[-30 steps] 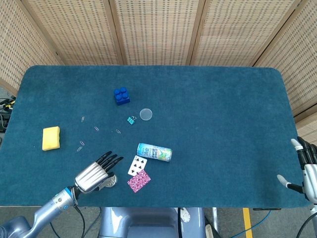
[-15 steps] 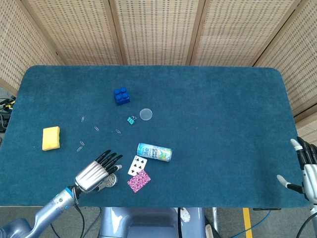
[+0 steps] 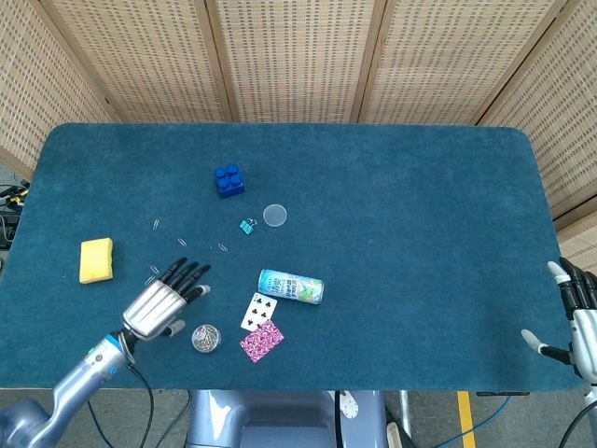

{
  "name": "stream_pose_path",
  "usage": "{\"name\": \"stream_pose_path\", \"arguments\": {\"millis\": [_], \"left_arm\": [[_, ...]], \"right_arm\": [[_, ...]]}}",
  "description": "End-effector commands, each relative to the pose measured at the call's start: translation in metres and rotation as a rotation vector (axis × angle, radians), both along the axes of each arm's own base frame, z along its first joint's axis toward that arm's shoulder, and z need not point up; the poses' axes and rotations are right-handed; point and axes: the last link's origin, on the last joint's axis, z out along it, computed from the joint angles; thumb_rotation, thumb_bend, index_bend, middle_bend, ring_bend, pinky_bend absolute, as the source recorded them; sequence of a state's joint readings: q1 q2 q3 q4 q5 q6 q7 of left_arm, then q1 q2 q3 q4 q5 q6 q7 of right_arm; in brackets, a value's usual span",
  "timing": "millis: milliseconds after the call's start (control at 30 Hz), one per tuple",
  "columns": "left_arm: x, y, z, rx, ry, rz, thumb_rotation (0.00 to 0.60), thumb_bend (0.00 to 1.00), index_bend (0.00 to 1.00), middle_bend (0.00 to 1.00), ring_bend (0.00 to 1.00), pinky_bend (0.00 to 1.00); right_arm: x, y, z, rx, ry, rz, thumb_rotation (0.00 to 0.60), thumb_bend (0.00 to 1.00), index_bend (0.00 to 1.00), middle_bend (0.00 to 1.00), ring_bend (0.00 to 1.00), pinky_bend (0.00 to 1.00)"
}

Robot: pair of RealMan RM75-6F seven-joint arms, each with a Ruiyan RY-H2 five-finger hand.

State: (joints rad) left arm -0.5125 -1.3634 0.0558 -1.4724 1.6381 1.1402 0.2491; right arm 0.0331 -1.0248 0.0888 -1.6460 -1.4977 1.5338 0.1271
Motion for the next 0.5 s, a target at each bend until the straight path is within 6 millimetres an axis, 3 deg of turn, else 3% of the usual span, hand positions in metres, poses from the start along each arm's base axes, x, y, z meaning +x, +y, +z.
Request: {"name": "stream_pose_path", "arguments": {"millis": [33, 100, 267, 500], "left_arm": [[-0.024, 0.032, 0.014, 0.077, 0.009, 0.09, 0.6, 0.32, 0.31, 0.0, 0.0, 0.0], [-0.039, 0.046, 0.018, 0.105, 0.013, 0.143, 0.6, 0.37, 0.34, 0.0, 0.0, 0.0], [-0.066, 0.063, 0.021, 0.128, 0.007, 0.236, 0.6, 0.4, 0.42, 0.0, 0.0, 0.0], [-0.083, 0.077, 0.012, 0.125, 0.02, 0.293, 0.6, 0.41, 0.43, 0.0, 0.0, 0.0]], "right_arm": [[0.0, 0.0, 0.0, -0.001, 0.0, 0.0, 0.6, 0.0, 0.04, 0.0, 0.0, 0.0], [0.0, 0.0, 0.0, 0.0, 0.001, 0.0, 0.6, 0.0, 0.04, 0.0, 0.0, 0.0], [0.001, 0.0, -0.003, 0.008, 0.008, 0.001, 0.6, 0.0, 0.04, 0.0, 0.0, 0.0], [0.002, 0.0, -0.005, 0.013, 0.013, 0.0, 0.6, 0.0, 0.04, 0.0, 0.0, 0.0]]}}
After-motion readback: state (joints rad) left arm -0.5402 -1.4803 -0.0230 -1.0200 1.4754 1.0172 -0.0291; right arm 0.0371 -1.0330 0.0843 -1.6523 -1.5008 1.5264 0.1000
